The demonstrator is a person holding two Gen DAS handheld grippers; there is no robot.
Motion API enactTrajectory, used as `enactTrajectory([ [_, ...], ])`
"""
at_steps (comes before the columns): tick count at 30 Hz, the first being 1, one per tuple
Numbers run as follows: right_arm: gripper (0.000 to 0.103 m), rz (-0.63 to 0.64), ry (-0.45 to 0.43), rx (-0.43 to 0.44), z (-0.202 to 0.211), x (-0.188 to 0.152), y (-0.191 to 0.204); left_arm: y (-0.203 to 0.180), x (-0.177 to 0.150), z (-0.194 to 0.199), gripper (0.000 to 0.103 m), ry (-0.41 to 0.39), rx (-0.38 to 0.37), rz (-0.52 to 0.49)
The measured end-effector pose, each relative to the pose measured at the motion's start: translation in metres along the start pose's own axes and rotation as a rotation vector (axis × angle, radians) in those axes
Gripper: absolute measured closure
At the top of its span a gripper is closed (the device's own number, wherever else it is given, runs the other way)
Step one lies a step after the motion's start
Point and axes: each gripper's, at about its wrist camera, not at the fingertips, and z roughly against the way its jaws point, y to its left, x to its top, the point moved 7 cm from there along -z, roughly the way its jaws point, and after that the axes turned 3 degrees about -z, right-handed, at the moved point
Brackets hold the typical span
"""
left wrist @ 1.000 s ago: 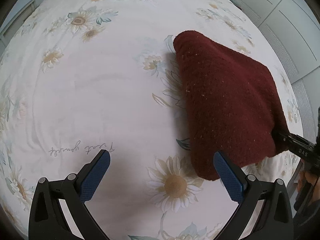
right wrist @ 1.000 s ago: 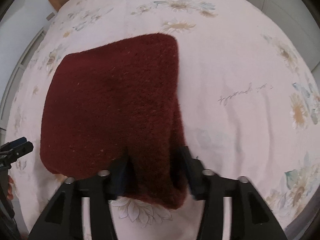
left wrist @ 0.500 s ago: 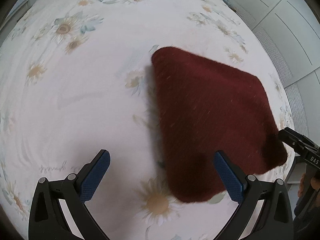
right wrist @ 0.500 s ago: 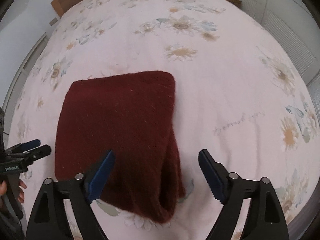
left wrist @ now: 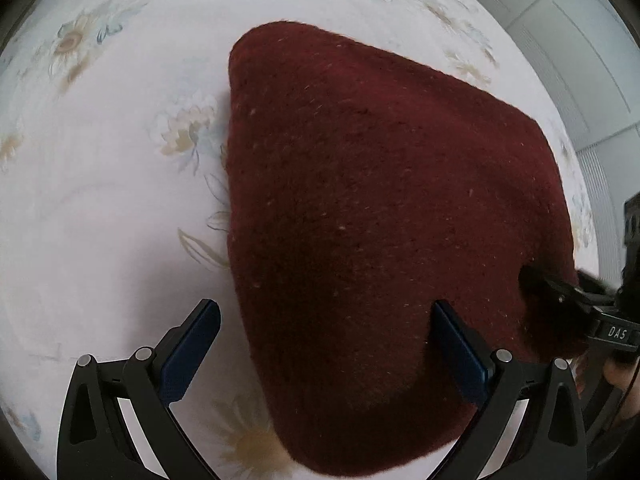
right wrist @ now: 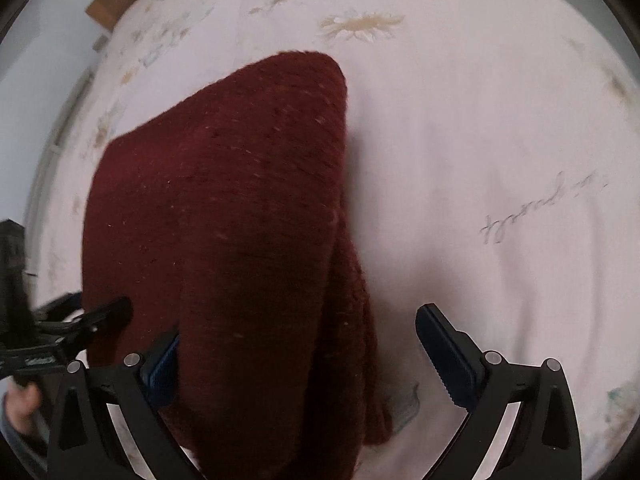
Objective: Fold small clothes
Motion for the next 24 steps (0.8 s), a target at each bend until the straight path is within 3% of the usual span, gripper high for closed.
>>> enactTrajectory([
  [6,0.002,-0.029,0.006,0.058,-0.01,-0.003,-0.001,0.001,-0.002,-0.011,0.001,-0.033,-0.035,-0.006],
  [8,0.009,-0.022,0.007,0.074,-0.01,-0.003,0.003,0.001,-0.001,-0.014,0.0,-0.038,-0.044,-0.011],
  [10,0.033,-0.021,0.012,0.116,-0.008,-0.003,0.008,0.003,-0.003,-0.013,0.001,-0.044,-0.047,-0.027],
  [12,0.038,-0.021,0.02,0.117,-0.007,-0.004,0.012,0.003,-0.004,-0.014,0.003,-0.045,-0.057,-0.035],
  [14,0.046,-0.015,0.024,0.109,-0.006,-0.005,0.017,0.0,-0.004,-0.015,0.02,-0.039,-0.096,-0.025],
  [16,0.056,-0.001,0.016,0.083,0.001,-0.006,0.023,-0.002,-0.004,-0.014,0.025,-0.042,-0.095,-0.035],
  [20,0.062,0.079,-0.042,0.018,0.03,-0.005,0.052,-0.009,-0.004,0.002,0.05,-0.07,-0.096,-0.076],
  [24,0.064,0.16,-0.088,0.01,0.056,-0.006,0.094,-0.005,-0.005,0.038,0.054,-0.111,-0.104,-0.098],
])
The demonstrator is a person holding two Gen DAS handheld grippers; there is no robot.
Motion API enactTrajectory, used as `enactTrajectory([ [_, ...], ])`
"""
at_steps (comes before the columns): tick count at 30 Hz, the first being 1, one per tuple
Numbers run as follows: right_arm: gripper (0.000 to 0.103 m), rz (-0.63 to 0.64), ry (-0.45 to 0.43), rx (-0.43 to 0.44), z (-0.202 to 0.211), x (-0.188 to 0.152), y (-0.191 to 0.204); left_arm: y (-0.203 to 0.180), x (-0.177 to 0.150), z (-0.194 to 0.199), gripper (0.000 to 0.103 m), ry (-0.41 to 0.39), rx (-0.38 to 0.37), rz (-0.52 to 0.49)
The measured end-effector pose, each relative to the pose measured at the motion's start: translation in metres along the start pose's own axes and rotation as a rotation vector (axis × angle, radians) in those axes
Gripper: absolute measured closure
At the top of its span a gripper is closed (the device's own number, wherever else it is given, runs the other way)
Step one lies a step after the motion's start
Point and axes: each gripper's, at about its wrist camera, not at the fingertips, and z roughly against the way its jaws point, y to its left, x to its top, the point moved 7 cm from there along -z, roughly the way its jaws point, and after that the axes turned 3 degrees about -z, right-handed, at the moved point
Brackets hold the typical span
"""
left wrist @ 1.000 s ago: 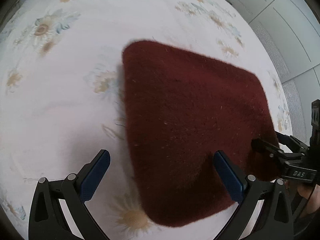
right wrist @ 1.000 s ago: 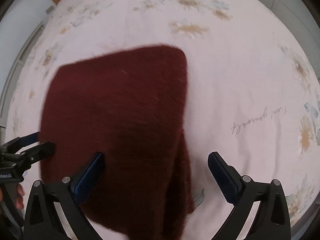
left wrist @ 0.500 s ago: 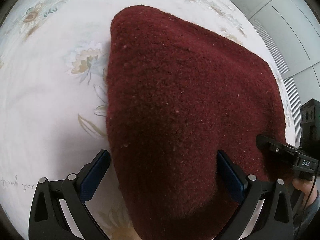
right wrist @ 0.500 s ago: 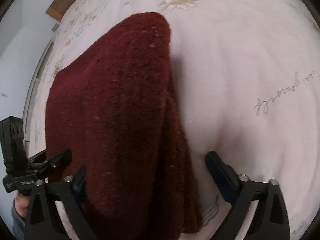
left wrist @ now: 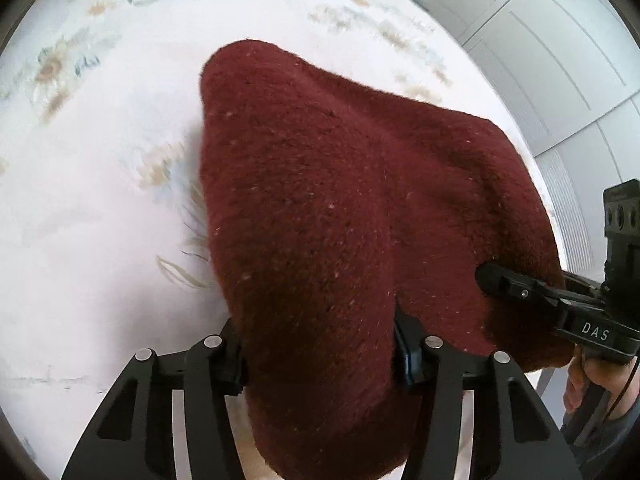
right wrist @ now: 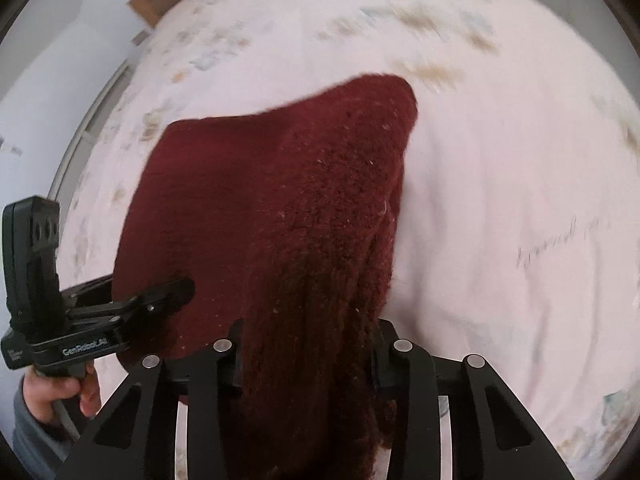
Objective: Fold small clothes
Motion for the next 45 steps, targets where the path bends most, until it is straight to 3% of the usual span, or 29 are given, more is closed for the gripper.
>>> enactTrajectory([
  [6,0.064,0.093,-0.035,0.046,0.004,0.006,0.078,0.041,-0.005,0.072,0.054,-0.08,0.038,-0.01],
  [12,0.064,0.134,0.027,0.038,-0.044,-0.016,0.124,0.092,-0.033,0.109,0.054,-0.114,0.135,-0.006],
  [17,0.063,0.112,0.093,-0.004,-0.085,-0.038,0.113,0.13,-0.069,0.084,0.053,-0.052,0.144,0.063],
  [18,0.061,0.102,0.098,-0.002,-0.09,-0.039,0.112,0.129,-0.065,0.069,0.052,-0.037,0.144,0.076],
  [23,0.048,0.099,0.083,0.011,-0.085,-0.039,0.108,0.137,-0.075,0.057,0.031,-0.044,0.167,0.101],
  [25,0.033,0.114,0.064,-0.025,-0.075,-0.04,0.103,0.14,-0.076,0.059,0.03,-0.031,0.172,0.121],
  [27,0.024,0.137,0.032,-0.069,-0.068,-0.038,0.101,0.15,-0.071,0.059,0.026,-0.024,0.19,0.14],
  [32,0.017,0.163,-0.019,-0.109,-0.053,-0.04,0.089,0.142,-0.08,0.074,0.001,-0.02,0.25,0.119],
  [36,0.001,0.172,-0.055,-0.158,-0.047,-0.046,0.075,0.144,-0.086,0.07,0.001,-0.028,0.244,0.121],
  [39,0.001,0.164,-0.045,-0.191,-0.061,-0.051,0.064,0.154,-0.081,0.066,0.001,-0.041,0.257,0.12],
  [42,0.001,0.131,-0.046,-0.177,-0.075,-0.056,0.053,0.172,-0.106,0.059,0.001,-0.028,0.272,0.107],
  [45,0.001,0.098,-0.056,-0.15,-0.082,-0.061,0.047,0.175,-0.109,0.053,0.0,-0.058,0.26,0.096],
])
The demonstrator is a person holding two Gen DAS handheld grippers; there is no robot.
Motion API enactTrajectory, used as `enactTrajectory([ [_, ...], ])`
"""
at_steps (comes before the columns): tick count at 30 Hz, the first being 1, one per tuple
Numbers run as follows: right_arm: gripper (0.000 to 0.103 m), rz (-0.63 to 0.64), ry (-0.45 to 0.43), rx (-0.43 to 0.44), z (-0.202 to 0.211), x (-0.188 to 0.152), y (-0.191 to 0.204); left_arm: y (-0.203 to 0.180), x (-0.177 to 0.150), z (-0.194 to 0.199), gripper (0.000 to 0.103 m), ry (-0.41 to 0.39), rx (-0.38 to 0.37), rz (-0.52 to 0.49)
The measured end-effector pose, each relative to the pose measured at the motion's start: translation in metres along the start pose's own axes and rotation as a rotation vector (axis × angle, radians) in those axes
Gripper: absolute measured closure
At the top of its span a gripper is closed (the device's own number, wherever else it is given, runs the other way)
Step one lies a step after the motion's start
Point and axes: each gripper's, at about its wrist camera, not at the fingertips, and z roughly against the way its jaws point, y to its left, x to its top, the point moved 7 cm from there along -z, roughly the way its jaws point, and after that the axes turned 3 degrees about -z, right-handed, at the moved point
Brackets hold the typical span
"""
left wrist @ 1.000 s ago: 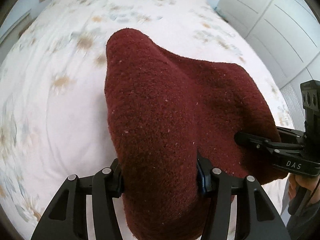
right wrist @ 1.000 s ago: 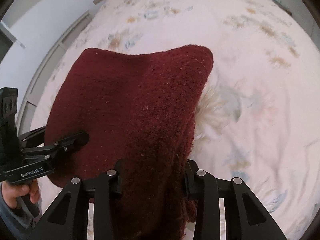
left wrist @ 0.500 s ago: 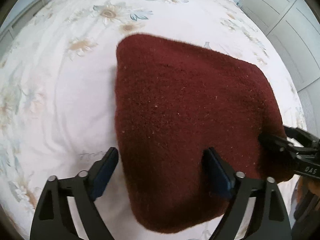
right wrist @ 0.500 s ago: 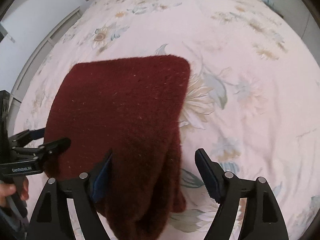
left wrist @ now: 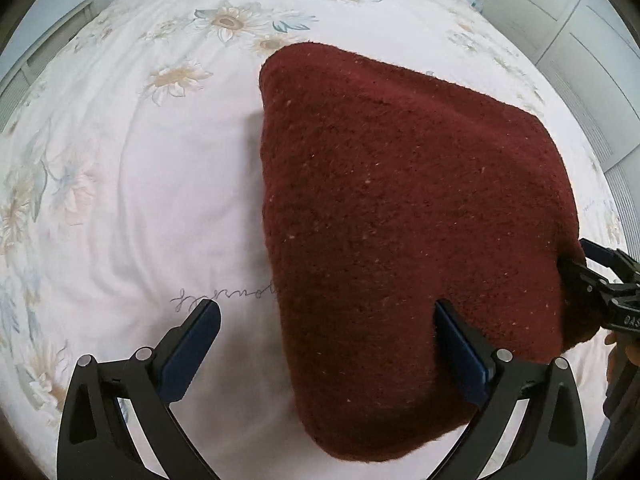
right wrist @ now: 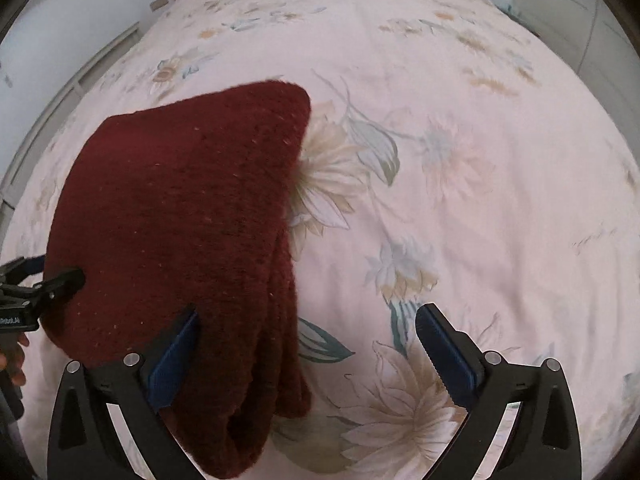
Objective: Fold small clothes
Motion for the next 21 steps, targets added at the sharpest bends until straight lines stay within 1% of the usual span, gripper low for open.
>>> enactTrajectory([
  [3,0.001,-0.004,-0.01,-0.001,0.006,0.003,0.004,0.008,-0.002,-0.002,0.0,-0.004,-0.003,0.022],
  [6,0.001,0.031,-0.022,0.002,0.029,0.006,0.012,0.005,-0.006,0.015,0.001,-0.02,0.025,0.012],
  [10,0.001,0.071,-0.091,-0.029,0.078,0.009,0.016,0.003,-0.009,0.046,0.001,-0.067,0.079,-0.009],
  [13,0.001,0.074,-0.149,-0.042,0.118,0.006,0.015,0.005,-0.015,0.08,0.001,-0.117,0.084,0.001],
  [16,0.001,0.073,-0.199,-0.052,0.151,-0.002,0.012,0.007,-0.025,0.116,0.001,-0.169,0.112,0.009],
  [17,0.001,0.067,-0.217,-0.054,0.163,-0.006,0.009,-0.003,-0.035,0.124,0.001,-0.184,0.12,0.006],
  [19,0.001,0.058,-0.242,-0.064,0.179,-0.014,0.007,-0.009,-0.042,0.138,0.001,-0.201,0.13,0.005],
  [21,0.001,0.046,-0.256,-0.082,0.191,-0.026,0.004,-0.014,-0.036,0.146,0.001,-0.199,0.145,0.01],
])
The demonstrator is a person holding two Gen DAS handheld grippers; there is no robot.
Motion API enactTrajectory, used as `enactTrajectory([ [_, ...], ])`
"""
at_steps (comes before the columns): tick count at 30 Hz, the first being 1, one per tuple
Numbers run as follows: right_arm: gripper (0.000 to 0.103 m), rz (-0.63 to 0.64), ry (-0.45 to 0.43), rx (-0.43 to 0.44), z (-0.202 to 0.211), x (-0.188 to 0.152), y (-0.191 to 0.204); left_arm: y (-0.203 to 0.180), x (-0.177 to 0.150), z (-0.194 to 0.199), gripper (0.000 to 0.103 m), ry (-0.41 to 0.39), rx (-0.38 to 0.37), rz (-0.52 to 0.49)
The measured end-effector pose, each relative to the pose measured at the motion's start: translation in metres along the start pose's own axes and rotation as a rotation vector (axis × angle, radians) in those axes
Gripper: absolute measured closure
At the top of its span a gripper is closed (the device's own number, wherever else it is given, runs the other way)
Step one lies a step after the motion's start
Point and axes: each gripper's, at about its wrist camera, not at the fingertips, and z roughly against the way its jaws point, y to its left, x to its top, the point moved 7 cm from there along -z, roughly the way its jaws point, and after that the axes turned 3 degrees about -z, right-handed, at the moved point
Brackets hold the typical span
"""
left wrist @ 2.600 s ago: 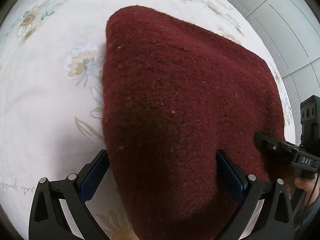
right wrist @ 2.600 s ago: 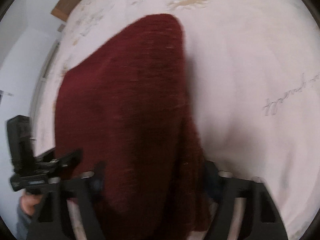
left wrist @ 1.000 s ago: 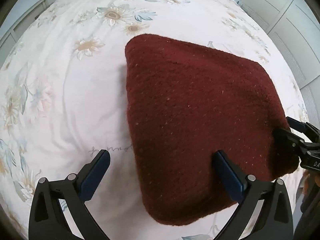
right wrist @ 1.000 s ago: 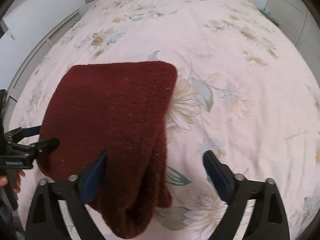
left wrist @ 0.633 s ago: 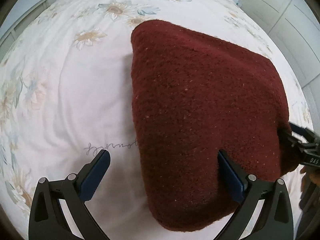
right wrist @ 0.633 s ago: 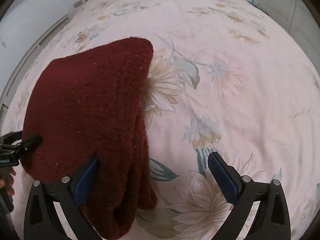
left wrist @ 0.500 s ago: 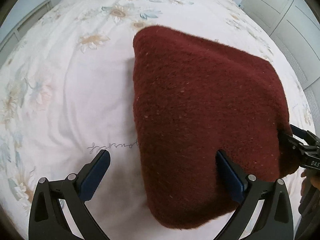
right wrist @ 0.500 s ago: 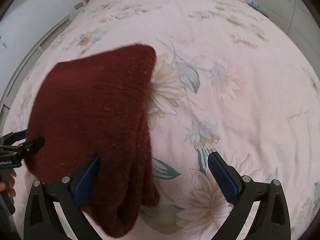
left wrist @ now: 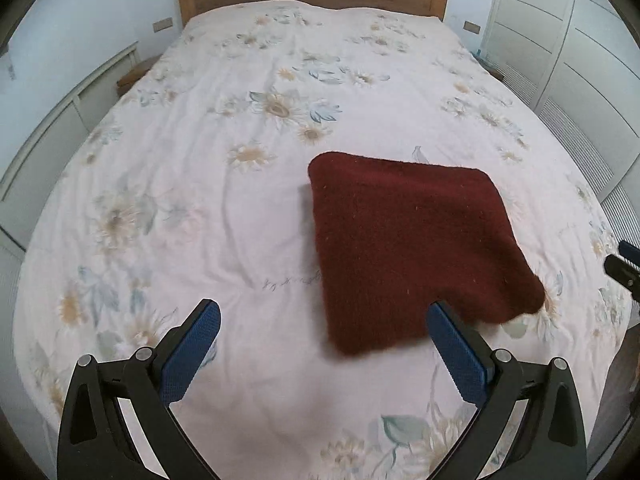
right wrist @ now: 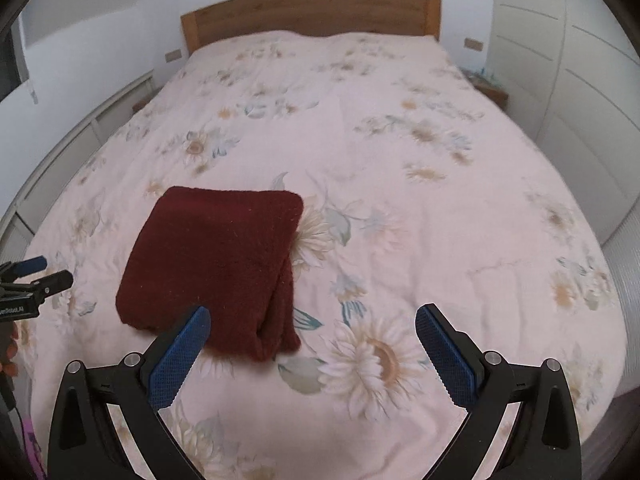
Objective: Fold small clothes
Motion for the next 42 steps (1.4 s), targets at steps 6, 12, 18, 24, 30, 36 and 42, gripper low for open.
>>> enactTrajectory([
  [6,0.001,-0.029,-0.006,-0.049,0.022,-0.023,-0.016,-0.014,-0.006,0.017,0.001,0.006,0.016,0.022],
  [12,0.001,-0.045,-0.01,-0.07,0.033,-0.03,-0.026,-0.02,-0.011,0.024,0.001,0.001,0.035,0.037],
  [18,0.001,-0.046,-0.011,-0.067,0.037,-0.031,-0.027,-0.022,-0.015,0.022,0.001,0.01,0.045,0.041],
  [24,0.001,-0.03,-0.012,-0.081,0.039,-0.03,-0.023,-0.018,-0.017,0.023,0.001,0.012,0.056,0.055],
  [30,0.001,-0.027,-0.012,-0.086,0.041,-0.029,-0.024,-0.019,-0.023,0.024,0.001,0.023,0.07,0.058],
  [36,0.001,-0.028,-0.013,-0.086,0.042,-0.028,-0.024,-0.02,-0.025,0.024,0.001,0.027,0.071,0.065],
  [42,0.001,-0.027,-0.013,-0.087,0.043,-0.028,-0.025,-0.022,-0.026,0.024,0.001,0.03,0.076,0.063],
])
